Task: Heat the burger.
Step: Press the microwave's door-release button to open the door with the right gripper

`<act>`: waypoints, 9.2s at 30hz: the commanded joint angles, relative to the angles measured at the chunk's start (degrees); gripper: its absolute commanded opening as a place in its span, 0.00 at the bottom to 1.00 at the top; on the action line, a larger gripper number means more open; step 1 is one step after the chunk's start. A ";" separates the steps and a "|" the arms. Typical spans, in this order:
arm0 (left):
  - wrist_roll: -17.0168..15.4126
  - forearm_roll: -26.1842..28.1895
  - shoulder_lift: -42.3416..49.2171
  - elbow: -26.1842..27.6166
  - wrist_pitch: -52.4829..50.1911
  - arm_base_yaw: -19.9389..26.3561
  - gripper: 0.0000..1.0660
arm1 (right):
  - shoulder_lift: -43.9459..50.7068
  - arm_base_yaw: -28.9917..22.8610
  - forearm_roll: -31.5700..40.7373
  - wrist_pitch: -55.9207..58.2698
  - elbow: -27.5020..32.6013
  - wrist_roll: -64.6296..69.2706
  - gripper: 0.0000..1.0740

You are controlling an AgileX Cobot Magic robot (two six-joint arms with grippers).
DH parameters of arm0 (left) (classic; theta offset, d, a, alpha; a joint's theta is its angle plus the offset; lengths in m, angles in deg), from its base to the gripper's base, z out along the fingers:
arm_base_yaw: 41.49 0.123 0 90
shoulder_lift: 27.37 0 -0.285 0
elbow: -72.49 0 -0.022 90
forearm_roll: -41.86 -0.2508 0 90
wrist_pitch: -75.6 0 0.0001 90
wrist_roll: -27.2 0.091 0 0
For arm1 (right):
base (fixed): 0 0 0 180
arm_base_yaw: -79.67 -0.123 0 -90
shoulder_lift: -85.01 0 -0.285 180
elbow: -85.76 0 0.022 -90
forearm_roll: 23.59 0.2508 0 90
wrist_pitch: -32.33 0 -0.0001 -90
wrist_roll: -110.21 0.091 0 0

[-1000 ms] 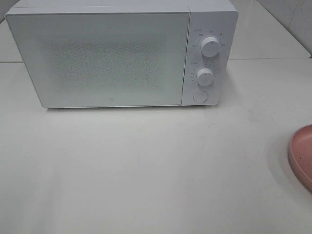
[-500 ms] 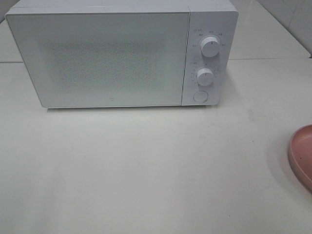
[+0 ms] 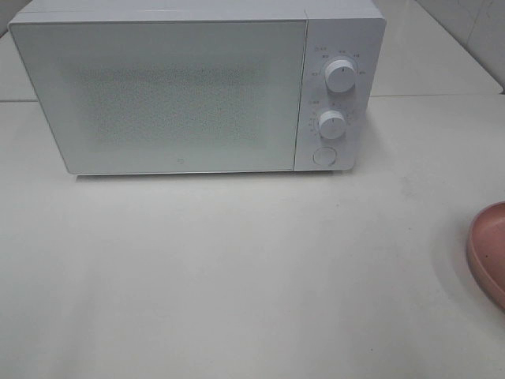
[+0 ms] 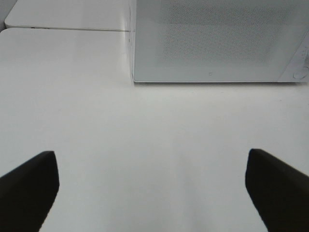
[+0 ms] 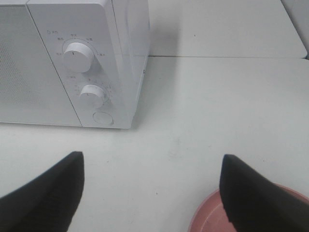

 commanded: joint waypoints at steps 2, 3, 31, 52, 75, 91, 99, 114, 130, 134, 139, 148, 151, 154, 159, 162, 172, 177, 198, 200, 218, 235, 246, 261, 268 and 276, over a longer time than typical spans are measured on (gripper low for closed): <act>-0.23 -0.29 1.03 -0.11 0.29 0.06 0.92 | -3.38 -0.06 0.06 -3.67 -0.40 -0.23 0.70; -0.23 -0.29 1.03 -0.11 0.29 0.06 0.92 | -4.30 -0.06 0.00 -4.76 -0.34 -0.23 0.70; -0.23 -0.29 1.03 -0.11 0.29 0.06 0.92 | -27.39 -0.06 -2.98 -48.47 7.91 -0.23 0.70; -0.23 -0.29 1.03 -0.11 0.29 0.06 0.92 | -43.03 -16.67 12.38 -65.78 7.91 -9.34 0.70; -0.23 -0.29 1.03 -0.11 0.29 0.06 0.92 | -53.57 -36.61 34.84 -76.66 7.91 -14.32 0.70; -0.23 -0.29 1.03 -0.11 0.29 0.06 0.92 | -53.57 -36.67 34.95 -76.26 7.91 5.39 0.61; -0.23 -0.29 1.03 -0.11 0.29 0.06 0.92 | -53.57 -36.67 34.78 -76.20 7.91 25.55 0.46; -0.23 -0.29 1.03 -0.11 0.29 0.06 0.92 | -53.57 -36.67 34.49 -76.09 7.91 61.25 0.12; -0.23 -0.29 1.03 -0.11 0.29 0.06 0.92 | -56.04 -36.50 35.29 -74.54 7.85 73.22 0.00; -0.23 -0.29 1.03 -0.11 0.29 0.06 0.92 | -60.33 -36.50 35.52 -75.29 7.62 78.78 0.00; -0.23 -0.29 1.03 -0.11 0.29 0.06 0.92 | -63.83 -36.50 34.55 -76.83 5.67 79.13 0.00; -0.23 -0.29 1.03 -0.11 0.29 0.06 0.92 | -68.98 -36.50 34.66 -76.83 1.03 79.98 0.00; -0.23 -0.29 1.03 -0.11 0.29 0.06 0.92 | -69.84 -36.27 34.66 -76.20 -0.34 80.62 0.00; -0.23 -0.29 1.03 -0.11 0.29 0.06 0.92 | -70.76 -34.89 34.26 -75.63 -1.72 80.56 0.00; -0.23 -0.29 1.03 -0.11 0.29 0.06 0.92 | -71.79 -32.60 33.92 -74.14 -3.72 79.70 0.00; -0.23 -0.29 1.03 -0.11 0.29 0.06 0.92 | -72.36 -31.51 32.89 -73.80 -4.98 79.24 0.00; -0.23 -0.29 1.03 -0.11 0.29 0.06 0.92 | -74.37 -28.59 31.11 -72.25 -9.63 77.75 0.00; -0.23 -0.29 1.03 -0.11 0.29 0.06 0.92 | -76.32 -28.48 30.48 -71.28 -11.52 77.75 0.00; -0.23 -0.29 1.03 -0.11 0.29 0.06 0.92 | -79.98 -25.84 30.14 -67.72 -17.42 75.97 0.00; -0.23 -0.29 1.03 -0.11 0.29 0.06 0.92 | -80.96 -25.84 30.14 -67.90 -17.93 76.55 0.00; -0.23 -0.29 1.03 -0.11 0.29 0.06 0.92 | -82.79 -24.52 31.51 -72.25 -21.26 74.83 0.00; -0.23 -0.34 1.03 -0.11 0.29 0.06 0.92 | -83.25 -24.52 33.17 -83.88 -26.93 71.91 0.00; -0.23 -0.80 1.03 -0.11 0.34 0.06 0.92 | -86.69 -24.52 31.46 -87.89 -31.23 73.05 0.00; -0.23 -0.74 1.03 -0.11 0.34 0.06 0.92 | -85.14 -24.64 31.00 -82.62 -29.39 73.05 0.00; -0.23 -0.74 1.03 -0.11 0.34 0.06 0.92 | -84.11 -25.38 30.37 -78.84 -26.70 73.85 0.00; -0.23 -0.74 1.03 -0.11 0.34 0.06 0.92 | -80.67 -25.38 29.85 -71.91 -22.80 73.11 0.00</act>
